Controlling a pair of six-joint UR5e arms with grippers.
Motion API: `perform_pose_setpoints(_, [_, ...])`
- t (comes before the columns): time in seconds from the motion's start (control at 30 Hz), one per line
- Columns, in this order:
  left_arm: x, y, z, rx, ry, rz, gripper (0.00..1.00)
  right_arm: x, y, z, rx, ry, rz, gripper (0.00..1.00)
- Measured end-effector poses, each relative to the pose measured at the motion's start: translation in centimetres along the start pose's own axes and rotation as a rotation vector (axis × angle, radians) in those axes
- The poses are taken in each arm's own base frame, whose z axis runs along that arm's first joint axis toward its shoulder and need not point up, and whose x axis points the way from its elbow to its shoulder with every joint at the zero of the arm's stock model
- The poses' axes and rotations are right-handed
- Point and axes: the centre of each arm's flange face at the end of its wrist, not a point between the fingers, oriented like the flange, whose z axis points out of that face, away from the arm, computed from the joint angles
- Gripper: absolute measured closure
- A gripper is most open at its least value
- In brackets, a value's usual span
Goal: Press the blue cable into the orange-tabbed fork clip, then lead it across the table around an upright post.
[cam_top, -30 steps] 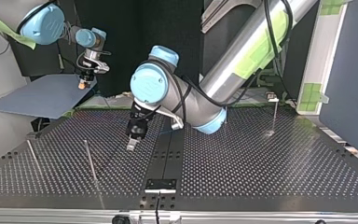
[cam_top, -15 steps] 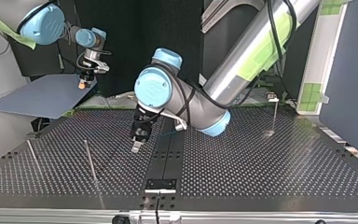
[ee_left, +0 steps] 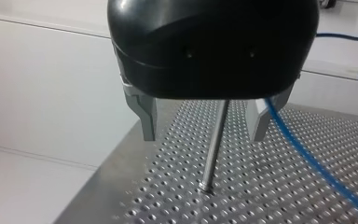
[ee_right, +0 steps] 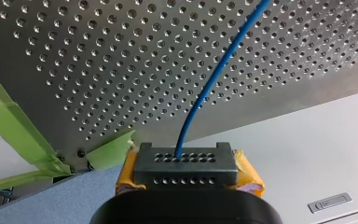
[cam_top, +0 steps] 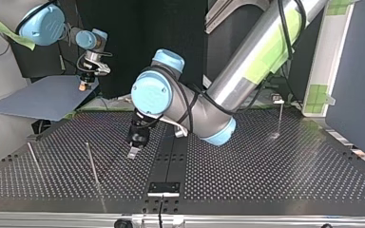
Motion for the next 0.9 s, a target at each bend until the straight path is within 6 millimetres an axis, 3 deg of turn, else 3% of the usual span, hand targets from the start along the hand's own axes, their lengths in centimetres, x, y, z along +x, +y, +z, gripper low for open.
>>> perform_pose_setpoints(0.43, [-4.2,-1.3,0.0,0.051,-0.036,-0.015,0.06,-0.1,-0.2,0.0,0.005,-0.002,0.001,1.00])
perform_pose_setpoints(0.9, [-4.5,-1.5,0.1,0.109,-0.029,-0.102,0.06,-0.1,-0.4,-0.1,0.006,-0.007,0.001,1.00])
